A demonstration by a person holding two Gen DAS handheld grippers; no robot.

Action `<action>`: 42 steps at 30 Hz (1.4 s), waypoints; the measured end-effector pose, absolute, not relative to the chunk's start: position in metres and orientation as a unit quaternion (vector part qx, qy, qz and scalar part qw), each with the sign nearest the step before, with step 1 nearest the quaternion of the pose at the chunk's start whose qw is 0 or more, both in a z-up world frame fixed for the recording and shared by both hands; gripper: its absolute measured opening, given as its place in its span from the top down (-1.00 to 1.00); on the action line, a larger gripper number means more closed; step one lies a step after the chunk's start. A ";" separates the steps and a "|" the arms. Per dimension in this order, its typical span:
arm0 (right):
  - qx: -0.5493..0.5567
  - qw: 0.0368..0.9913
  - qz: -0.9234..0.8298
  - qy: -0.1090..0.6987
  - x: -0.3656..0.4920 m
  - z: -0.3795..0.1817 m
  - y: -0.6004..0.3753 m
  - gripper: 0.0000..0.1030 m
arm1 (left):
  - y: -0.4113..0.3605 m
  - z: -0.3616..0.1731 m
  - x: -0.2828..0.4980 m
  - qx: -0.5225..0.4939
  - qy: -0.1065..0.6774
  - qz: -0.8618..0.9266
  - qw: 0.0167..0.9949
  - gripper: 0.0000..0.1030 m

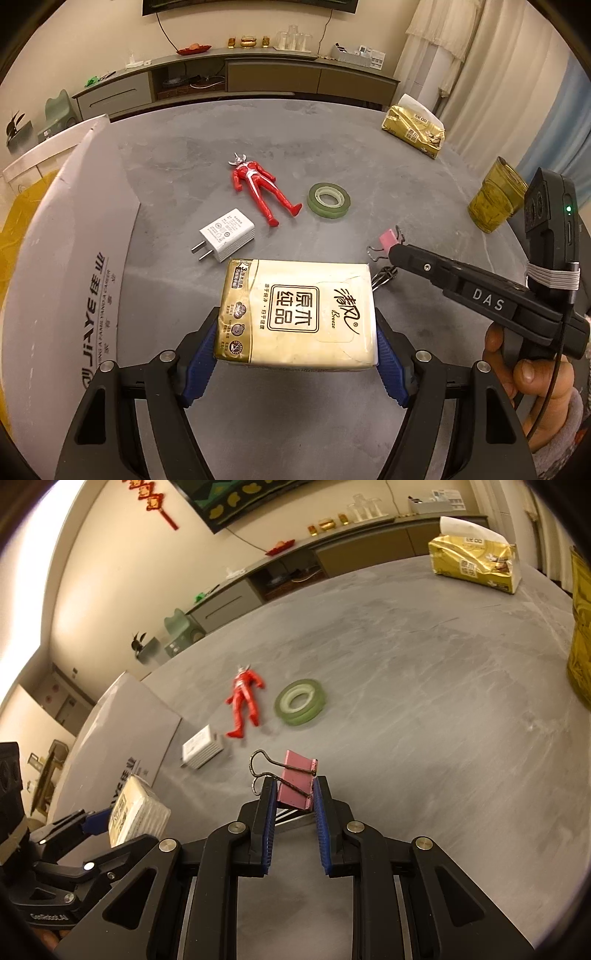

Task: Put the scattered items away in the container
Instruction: 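Carry the tissue pack with the left tool while the right tool carries the binder clip over the box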

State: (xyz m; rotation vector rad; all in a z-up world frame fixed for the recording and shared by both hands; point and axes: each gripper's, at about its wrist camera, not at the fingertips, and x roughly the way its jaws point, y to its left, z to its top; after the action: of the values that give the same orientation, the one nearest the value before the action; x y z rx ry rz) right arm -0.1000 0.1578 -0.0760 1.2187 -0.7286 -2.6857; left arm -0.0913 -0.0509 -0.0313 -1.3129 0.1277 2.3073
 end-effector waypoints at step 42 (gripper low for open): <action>0.426 0.082 -0.884 -0.173 -0.009 -0.033 0.031 0.60 | -0.151 0.025 -0.016 -0.422 -0.034 0.865 0.268 -0.46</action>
State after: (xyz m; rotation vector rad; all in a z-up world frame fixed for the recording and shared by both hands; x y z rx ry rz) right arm -0.0087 0.0308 -0.0331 1.2721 -0.5175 -2.6407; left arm -0.0165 -0.1505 0.0247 -1.1375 -0.0917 2.3340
